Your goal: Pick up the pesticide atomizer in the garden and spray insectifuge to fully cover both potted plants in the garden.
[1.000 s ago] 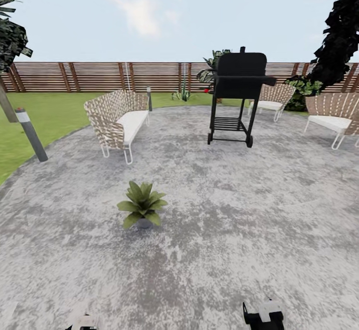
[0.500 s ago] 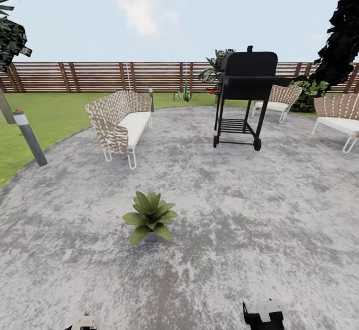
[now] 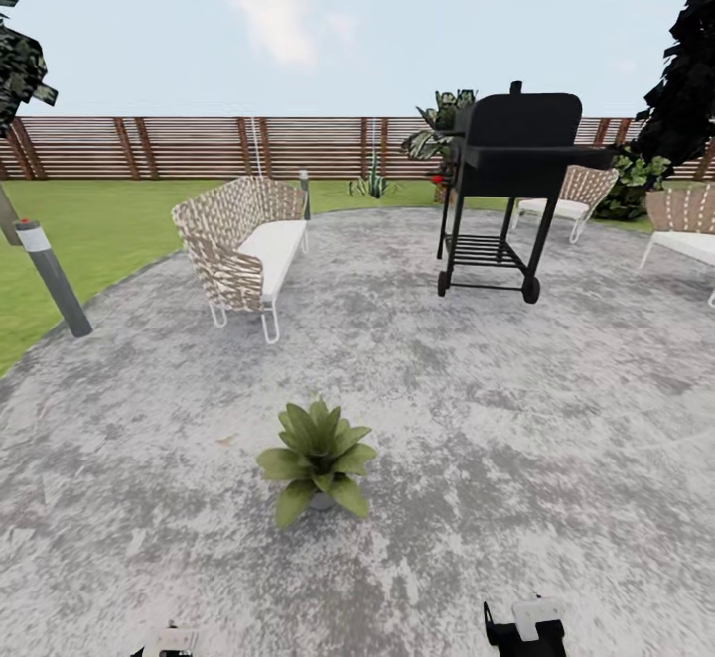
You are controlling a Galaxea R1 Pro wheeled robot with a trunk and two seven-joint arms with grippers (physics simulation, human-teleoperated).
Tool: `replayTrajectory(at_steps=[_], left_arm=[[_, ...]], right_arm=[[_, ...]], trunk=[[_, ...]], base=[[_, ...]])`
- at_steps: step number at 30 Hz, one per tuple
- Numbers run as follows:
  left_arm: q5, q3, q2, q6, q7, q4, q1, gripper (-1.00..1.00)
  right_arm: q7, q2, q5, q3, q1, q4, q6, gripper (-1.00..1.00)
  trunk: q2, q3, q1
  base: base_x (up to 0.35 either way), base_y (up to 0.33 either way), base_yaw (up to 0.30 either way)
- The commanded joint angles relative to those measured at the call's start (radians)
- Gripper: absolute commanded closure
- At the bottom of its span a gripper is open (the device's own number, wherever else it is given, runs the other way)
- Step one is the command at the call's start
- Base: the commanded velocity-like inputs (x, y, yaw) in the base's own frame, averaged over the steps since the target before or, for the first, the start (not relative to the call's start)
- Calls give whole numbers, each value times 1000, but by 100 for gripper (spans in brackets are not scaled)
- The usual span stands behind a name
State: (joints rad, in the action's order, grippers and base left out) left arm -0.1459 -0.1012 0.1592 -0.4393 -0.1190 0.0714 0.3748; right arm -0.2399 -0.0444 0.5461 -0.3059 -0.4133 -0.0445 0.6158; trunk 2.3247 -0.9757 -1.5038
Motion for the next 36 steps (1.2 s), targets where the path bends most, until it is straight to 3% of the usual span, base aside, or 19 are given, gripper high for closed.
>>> replayTrajectory(at_steps=[1, 13, 25, 36], left_arm=[[-11, -8, 0, -3, -4, -1, 1, 100], [-11, -8, 0, -2, -4, 0, 0, 100], [-12, -7, 2, -1, -2, 0, 0, 100], [-12, -8, 2, -1, -2, 0, 0, 100]], right_arm=[[-7, 0, 11, -4, -1, 2, 2, -100], [-7, 0, 11, -4, -1, 2, 2, -100], [-6, -1, 12, -4, -1, 2, 2, -100], [-7, 0, 11, -4, -1, 2, 2, -100]], trunk=[[0, -1, 0], [0, -1, 0], [0, -1, 0], [0, -1, 0]], base=[[295, 215, -14], [295, 215, -212], [291, 178, -13], [25, 14, 0]])
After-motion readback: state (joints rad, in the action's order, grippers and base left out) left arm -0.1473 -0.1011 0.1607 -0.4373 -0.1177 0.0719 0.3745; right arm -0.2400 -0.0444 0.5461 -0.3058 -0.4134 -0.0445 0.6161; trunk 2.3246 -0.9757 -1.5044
